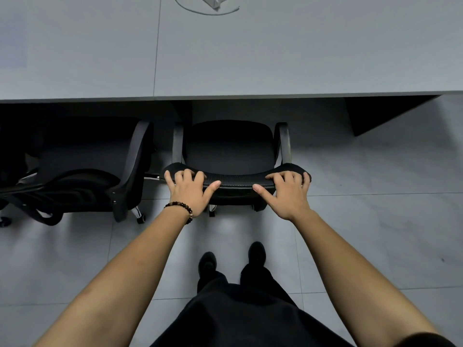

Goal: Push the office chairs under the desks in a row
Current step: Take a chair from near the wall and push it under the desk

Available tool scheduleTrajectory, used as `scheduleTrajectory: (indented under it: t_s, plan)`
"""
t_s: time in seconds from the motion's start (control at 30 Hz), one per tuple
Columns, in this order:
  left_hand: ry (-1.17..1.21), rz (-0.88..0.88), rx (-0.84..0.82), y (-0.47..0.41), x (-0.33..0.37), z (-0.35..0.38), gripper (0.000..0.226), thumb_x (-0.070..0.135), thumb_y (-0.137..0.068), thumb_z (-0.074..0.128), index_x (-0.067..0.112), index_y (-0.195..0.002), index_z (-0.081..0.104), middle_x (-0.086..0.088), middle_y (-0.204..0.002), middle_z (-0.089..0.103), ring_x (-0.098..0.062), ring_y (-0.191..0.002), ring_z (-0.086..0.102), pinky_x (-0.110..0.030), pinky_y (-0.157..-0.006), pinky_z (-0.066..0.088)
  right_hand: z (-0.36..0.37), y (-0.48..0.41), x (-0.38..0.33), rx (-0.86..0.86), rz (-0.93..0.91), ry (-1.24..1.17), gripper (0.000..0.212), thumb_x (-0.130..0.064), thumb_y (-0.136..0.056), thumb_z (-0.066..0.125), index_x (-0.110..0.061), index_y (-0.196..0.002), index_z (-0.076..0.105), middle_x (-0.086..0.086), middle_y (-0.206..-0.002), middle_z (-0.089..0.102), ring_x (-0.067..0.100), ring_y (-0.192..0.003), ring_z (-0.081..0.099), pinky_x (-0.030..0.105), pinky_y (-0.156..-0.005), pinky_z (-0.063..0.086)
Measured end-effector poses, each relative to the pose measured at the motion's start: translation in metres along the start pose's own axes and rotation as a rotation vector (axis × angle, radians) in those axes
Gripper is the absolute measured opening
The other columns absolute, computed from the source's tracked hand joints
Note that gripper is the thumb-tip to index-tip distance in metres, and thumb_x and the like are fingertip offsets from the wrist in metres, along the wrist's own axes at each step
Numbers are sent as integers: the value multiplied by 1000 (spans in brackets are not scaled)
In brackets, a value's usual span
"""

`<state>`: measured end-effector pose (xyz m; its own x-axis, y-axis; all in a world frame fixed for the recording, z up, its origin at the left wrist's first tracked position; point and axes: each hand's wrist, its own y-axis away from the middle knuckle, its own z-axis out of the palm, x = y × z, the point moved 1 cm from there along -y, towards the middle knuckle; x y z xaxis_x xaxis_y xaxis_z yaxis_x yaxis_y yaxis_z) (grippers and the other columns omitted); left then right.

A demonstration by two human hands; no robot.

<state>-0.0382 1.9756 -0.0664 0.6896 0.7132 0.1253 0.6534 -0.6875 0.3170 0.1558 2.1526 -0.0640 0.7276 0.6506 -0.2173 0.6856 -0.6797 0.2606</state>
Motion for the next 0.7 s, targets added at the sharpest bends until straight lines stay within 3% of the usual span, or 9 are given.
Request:
scheduleTrajectory:
  t_s: [0.27, 0.7]
  plan:
    - [86, 17, 47, 17, 10, 9, 56, 57, -95, 28, 16, -122, 56, -10, -125, 52, -31, -126, 35, -53, -116, -1, 5, 17, 5, 30, -20, -56, 73, -79, -84, 19, -35, -128, 57, -2, -131, 51, 20, -134, 31, 49, -118, -4]
    - [90, 29, 85, 2, 14, 8, 51, 51, -97, 31, 14, -120, 57, -13, -122, 52, -35, -124, 36, -56, -114, 1, 3, -1, 10, 11, -20, -78, 68, -78, -86, 22, -36, -127, 56, 0, -126, 48, 21, -131, 30, 50, -116, -6]
